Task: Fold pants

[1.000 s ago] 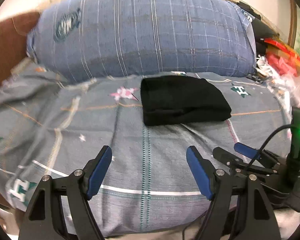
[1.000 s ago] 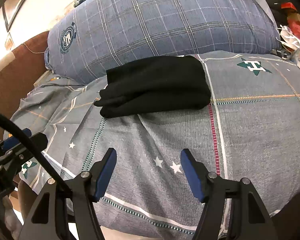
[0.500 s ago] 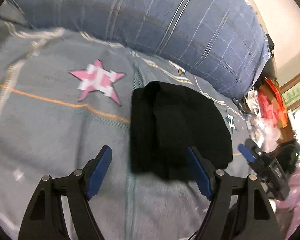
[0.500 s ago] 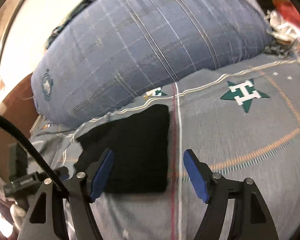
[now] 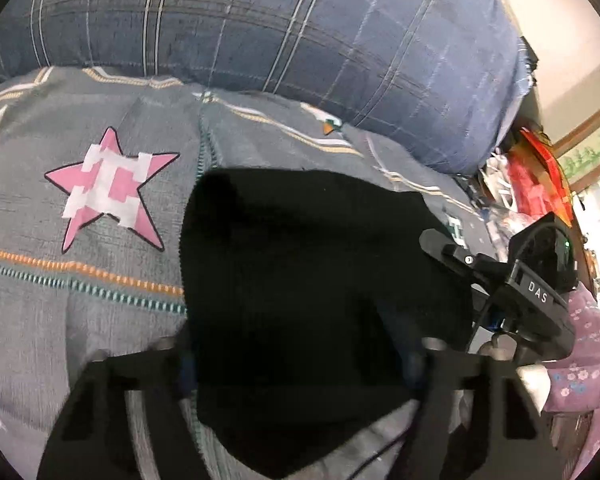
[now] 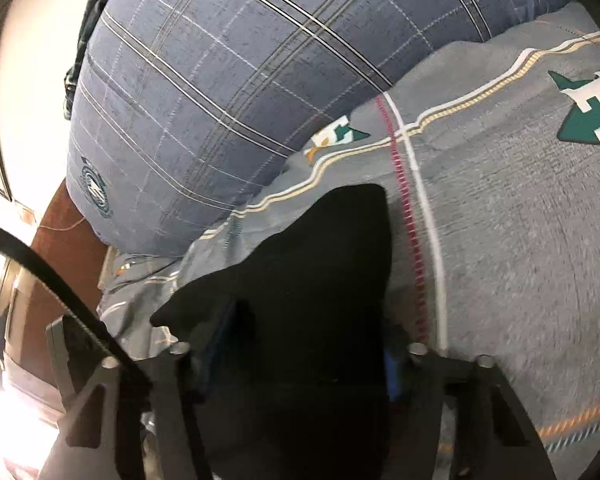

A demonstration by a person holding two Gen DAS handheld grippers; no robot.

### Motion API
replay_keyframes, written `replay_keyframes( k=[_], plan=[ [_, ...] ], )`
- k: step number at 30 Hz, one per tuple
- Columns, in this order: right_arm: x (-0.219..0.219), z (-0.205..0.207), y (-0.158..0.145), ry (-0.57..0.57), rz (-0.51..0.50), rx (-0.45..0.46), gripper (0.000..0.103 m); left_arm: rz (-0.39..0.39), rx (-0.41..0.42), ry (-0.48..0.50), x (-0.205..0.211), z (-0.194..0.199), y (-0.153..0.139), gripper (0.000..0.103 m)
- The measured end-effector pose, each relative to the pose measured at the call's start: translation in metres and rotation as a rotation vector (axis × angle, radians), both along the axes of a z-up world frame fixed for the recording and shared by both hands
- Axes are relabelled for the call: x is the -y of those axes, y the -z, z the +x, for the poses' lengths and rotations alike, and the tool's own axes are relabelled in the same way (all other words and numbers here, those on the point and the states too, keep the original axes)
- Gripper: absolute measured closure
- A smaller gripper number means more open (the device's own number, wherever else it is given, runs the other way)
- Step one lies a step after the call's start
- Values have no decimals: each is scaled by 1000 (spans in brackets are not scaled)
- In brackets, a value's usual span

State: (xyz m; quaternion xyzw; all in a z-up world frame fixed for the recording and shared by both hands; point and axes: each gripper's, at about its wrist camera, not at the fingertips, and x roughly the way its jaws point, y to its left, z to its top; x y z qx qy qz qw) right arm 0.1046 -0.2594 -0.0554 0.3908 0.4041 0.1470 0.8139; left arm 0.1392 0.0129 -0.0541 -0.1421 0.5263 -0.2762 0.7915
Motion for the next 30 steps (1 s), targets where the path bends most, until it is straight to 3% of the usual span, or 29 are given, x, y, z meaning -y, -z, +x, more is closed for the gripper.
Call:
replay_keyframes(
  k=[3, 9, 14, 16, 22, 25, 27, 30],
  plan=[
    [-2, -13, -17, -33, 86, 26, 67, -49, 7, -14, -9, -12, -14, 49],
    [-28, -41, -79, -96, 75, 139, 67, -150, 66, -83, -39, -32, -63, 49],
    [-60, -47, -117, -145, 63, 212, 68, -139, 157, -163, -74, -53, -97, 46],
    [-72, -43, -113, -154, 74, 202, 68, -98, 155, -199, -83, -53, -92, 45],
    [-113, -11, -61, -141, 48, 91, 67, 30, 101, -305, -102, -17, -43, 45],
    [-122, 6, -29, -120, -29, 9, 63, 99, 38, -344, -108, 2, -15, 45],
    [-117, 9, -15, -70, -110, -39, 48, 64, -16, -341, -122, 3, -4, 45],
    [-97, 0, -19, -46, -65, -25, 48, -29, -8, -359, -146, -9, -13, 45]
  ],
)
